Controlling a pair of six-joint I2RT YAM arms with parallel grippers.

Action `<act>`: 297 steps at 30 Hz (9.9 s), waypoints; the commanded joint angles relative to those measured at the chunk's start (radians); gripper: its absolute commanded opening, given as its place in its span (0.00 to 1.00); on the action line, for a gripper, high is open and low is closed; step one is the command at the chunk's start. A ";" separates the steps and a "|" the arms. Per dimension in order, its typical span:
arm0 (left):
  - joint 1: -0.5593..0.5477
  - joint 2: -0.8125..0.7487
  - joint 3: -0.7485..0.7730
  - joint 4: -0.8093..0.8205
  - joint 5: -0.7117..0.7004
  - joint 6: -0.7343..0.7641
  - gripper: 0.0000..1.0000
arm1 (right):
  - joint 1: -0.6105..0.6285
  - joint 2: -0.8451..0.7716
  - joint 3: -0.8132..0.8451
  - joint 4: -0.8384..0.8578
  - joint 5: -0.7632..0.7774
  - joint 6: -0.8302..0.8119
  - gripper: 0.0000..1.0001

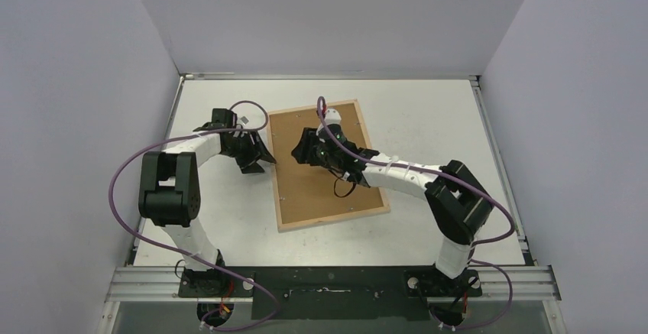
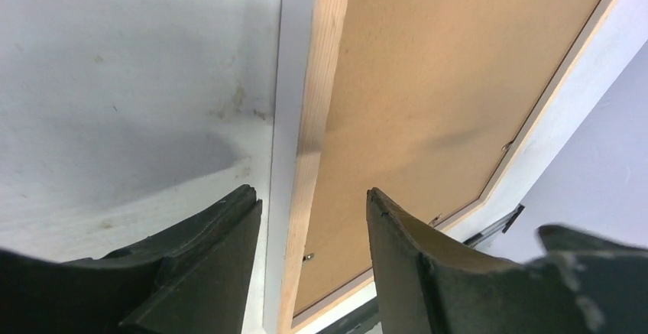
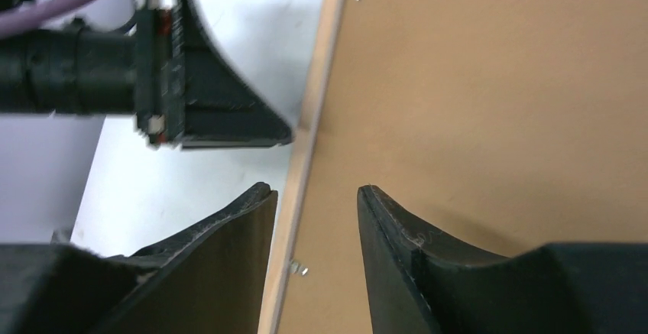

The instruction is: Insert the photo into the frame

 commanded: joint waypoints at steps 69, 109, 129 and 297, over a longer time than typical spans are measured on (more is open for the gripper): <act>-0.064 0.225 0.142 0.052 0.082 0.071 0.00 | -0.170 0.677 0.639 -0.012 -0.358 0.019 0.35; -0.030 0.211 0.179 0.074 0.097 0.017 0.44 | -0.352 0.318 0.412 0.034 -0.034 0.083 0.48; -0.039 0.258 0.164 0.048 0.083 0.025 0.15 | -0.280 0.488 0.465 0.107 -0.054 0.179 0.38; -0.132 0.508 0.639 0.083 0.357 0.006 0.53 | -0.053 0.102 0.010 -0.274 -0.414 -0.156 0.82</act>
